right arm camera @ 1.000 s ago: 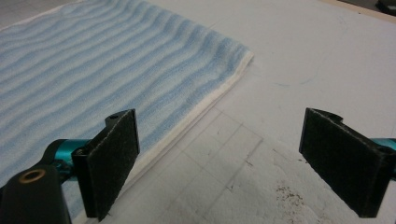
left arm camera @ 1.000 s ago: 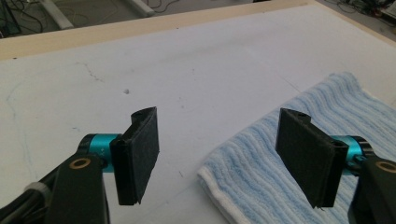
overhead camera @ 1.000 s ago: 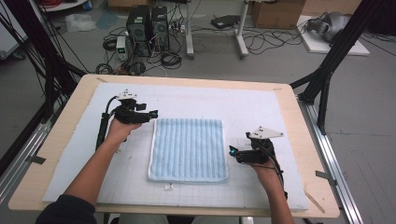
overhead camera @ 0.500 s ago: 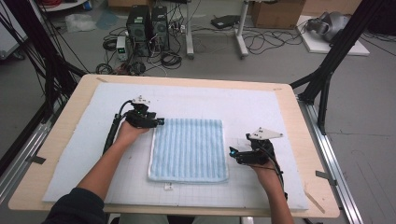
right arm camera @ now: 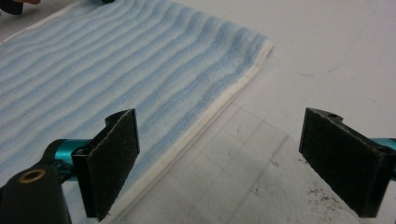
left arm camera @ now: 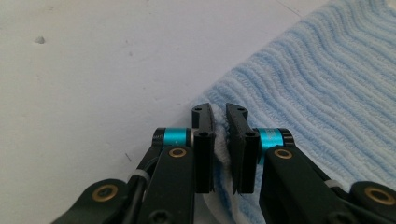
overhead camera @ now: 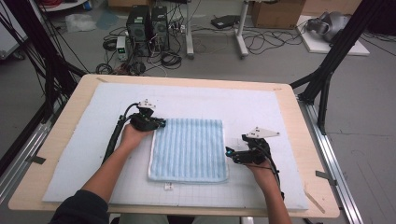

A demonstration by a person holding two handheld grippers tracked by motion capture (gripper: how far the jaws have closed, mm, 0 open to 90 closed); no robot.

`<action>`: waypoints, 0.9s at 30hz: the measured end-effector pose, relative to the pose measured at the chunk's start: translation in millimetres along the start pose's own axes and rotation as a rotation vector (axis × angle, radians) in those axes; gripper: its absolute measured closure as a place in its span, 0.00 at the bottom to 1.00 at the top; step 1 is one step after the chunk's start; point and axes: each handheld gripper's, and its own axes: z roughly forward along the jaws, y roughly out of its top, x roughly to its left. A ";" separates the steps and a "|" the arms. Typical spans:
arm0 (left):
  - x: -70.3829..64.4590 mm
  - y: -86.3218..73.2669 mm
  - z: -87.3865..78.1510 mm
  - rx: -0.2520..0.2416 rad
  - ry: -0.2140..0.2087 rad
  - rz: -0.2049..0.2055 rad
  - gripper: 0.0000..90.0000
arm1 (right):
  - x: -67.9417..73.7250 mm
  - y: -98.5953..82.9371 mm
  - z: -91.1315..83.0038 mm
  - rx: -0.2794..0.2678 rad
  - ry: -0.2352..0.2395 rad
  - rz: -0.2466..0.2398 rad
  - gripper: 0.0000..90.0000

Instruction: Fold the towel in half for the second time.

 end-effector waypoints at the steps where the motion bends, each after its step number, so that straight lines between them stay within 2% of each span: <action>1: 1.2 -0.4 -0.2 -0.006 -0.005 -0.010 0.91 | 0.3 0.6 1.8 -0.001 0.003 0.002 0.13; 5: 4.4 -2.5 -0.9 -0.029 -0.032 -0.050 0.92 | -1.2 7.4 10.5 0.009 -0.001 0.006 0.13; 8: 2.6 -0.5 -3.9 -0.046 -0.049 -0.040 0.92 | -4.8 20.0 23.4 0.018 0.006 0.022 0.13; 10: 1.2 1.3 -5.8 -0.064 -0.054 -0.038 0.92 | -7.6 29.5 32.5 0.032 0.006 0.015 0.13; 14: 1.0 1.6 -7.6 -0.069 -0.056 -0.043 0.92 | -14.5 46.3 48.4 0.058 0.010 0.014 0.13; 15: 1.1 1.6 -7.9 -0.069 -0.057 -0.046 0.92 | -16.4 49.8 53.0 0.063 0.008 0.001 0.13; 18: 0.3 3.0 -9.7 -0.075 -0.058 -0.038 0.92 | -22.2 58.2 68.7 0.115 -0.012 -0.007 0.13; 23: 0.4 3.5 -11.4 -0.076 -0.060 -0.031 0.92 | -30.2 67.5 89.6 0.163 -0.014 -0.004 0.32; 27: 1.3 3.3 -11.6 -0.079 -0.060 -0.040 0.92 | -33.0 72.6 101.5 0.178 -0.014 0.006 0.45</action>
